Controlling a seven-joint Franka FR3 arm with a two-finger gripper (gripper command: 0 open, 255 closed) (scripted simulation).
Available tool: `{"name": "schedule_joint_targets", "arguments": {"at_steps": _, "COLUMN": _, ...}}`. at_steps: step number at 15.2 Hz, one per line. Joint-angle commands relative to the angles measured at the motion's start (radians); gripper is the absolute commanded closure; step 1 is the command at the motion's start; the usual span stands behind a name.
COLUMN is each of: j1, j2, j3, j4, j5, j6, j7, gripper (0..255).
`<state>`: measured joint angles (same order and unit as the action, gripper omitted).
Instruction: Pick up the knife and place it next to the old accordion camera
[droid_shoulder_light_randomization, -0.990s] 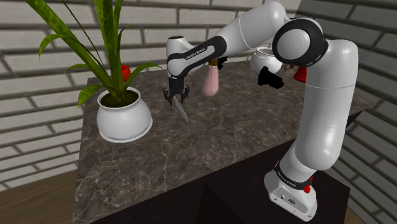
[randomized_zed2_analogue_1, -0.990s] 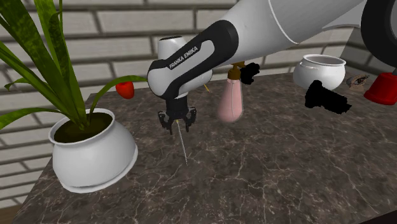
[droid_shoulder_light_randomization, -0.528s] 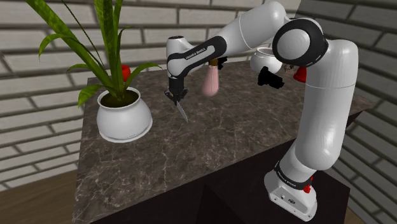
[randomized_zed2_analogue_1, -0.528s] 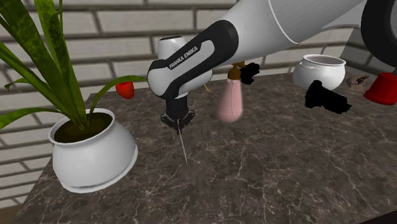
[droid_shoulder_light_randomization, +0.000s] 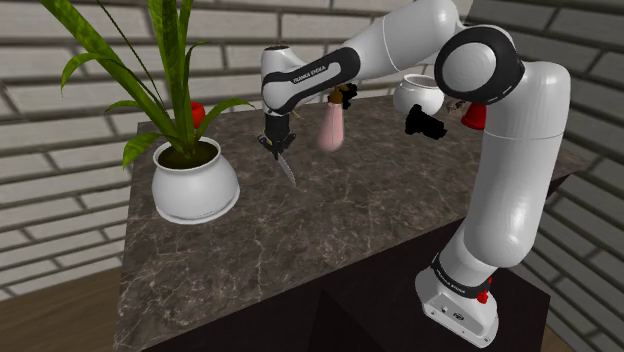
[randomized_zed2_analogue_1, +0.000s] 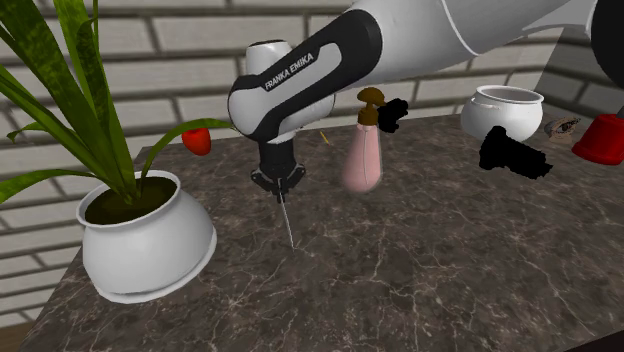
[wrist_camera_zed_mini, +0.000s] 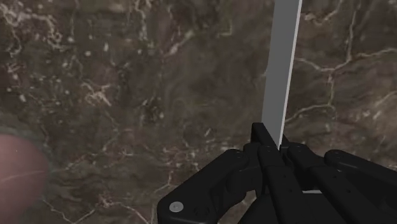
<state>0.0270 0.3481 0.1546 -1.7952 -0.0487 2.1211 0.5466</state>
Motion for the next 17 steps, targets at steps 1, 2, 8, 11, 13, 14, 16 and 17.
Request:
{"name": "schedule_joint_targets", "arguments": {"at_steps": 1, "j1": -0.001, "j2": -0.011, "j3": 0.001, "j4": 0.011, "j5": 0.002, "j6": -0.022, "j7": -0.001, "gripper": 255}}
{"name": "schedule_joint_targets", "arguments": {"at_steps": 2, "j1": -0.001, "j2": -0.017, "j3": 0.001, "j4": 0.017, "j5": 0.003, "j6": -0.034, "j7": -0.002, "gripper": 255}}
{"name": "schedule_joint_targets", "arguments": {"at_steps": 8, "j1": -0.002, "j2": -0.046, "j3": 0.003, "j4": 0.059, "j5": 0.009, "j6": -0.104, "j7": -0.005, "gripper": 255}}
{"name": "schedule_joint_targets", "arguments": {"at_steps": 11, "j1": -0.003, "j2": -0.058, "j3": 0.004, "j4": 0.083, "j5": 0.011, "j6": -0.14, "j7": -0.006, "gripper": 255}}
{"name": "schedule_joint_targets", "arguments": {"at_steps": 13, "j1": -0.003, "j2": -0.065, "j3": 0.005, "j4": 0.1, "j5": 0.013, "j6": -0.165, "j7": -0.007, "gripper": 255}}
{"name": "schedule_joint_targets", "arguments": {"at_steps": 14, "j1": -0.003, "j2": -0.068, "j3": 0.005, "j4": 0.11, "j5": 0.013, "j6": -0.177, "j7": -0.008, "gripper": 255}}
{"name": "schedule_joint_targets", "arguments": {"at_steps": 16, "j1": -0.003, "j2": -0.074, "j3": 0.005, "j4": 0.129, "j5": 0.015, "j6": -0.202, "j7": -0.008, "gripper": 255}}
{"name": "schedule_joint_targets", "arguments": {"at_steps": 17, "j1": -0.003, "j2": -0.076, "j3": 0.006, "j4": 0.138, "j5": 0.015, "j6": -0.214, "j7": -0.008, "gripper": 255}}
